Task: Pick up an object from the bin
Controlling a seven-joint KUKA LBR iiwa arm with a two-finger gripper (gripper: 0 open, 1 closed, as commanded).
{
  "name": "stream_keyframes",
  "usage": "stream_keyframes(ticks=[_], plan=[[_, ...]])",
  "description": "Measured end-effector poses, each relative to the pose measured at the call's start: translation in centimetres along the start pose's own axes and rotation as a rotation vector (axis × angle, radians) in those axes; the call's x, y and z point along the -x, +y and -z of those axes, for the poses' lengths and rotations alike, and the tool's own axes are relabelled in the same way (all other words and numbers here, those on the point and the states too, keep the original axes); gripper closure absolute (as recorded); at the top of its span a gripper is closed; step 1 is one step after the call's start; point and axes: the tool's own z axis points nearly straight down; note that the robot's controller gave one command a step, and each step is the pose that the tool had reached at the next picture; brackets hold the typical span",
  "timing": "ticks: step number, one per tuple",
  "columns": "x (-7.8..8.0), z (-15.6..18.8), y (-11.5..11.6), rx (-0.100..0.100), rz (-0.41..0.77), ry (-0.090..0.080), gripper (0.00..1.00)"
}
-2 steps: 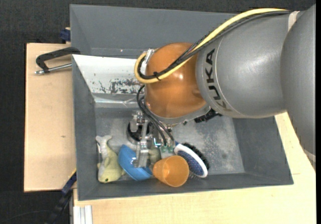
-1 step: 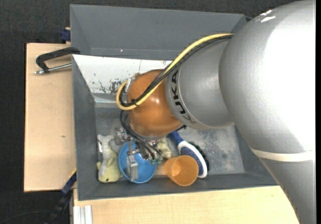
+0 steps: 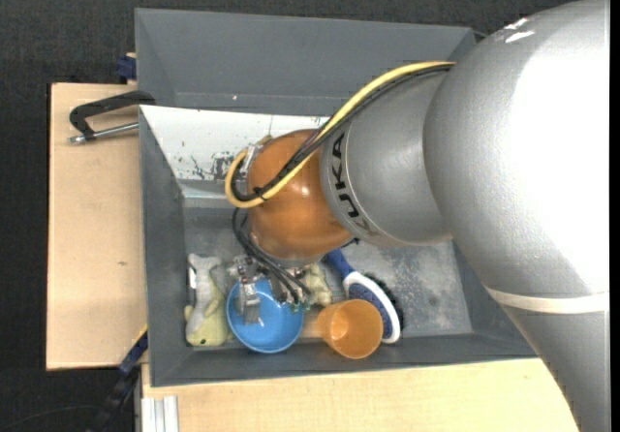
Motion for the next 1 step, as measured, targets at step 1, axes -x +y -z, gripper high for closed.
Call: stream_keyframes(ticks=[1], plan=[[2.09,14.06,-0.43,0.001,0.108,-0.005,1.0]])
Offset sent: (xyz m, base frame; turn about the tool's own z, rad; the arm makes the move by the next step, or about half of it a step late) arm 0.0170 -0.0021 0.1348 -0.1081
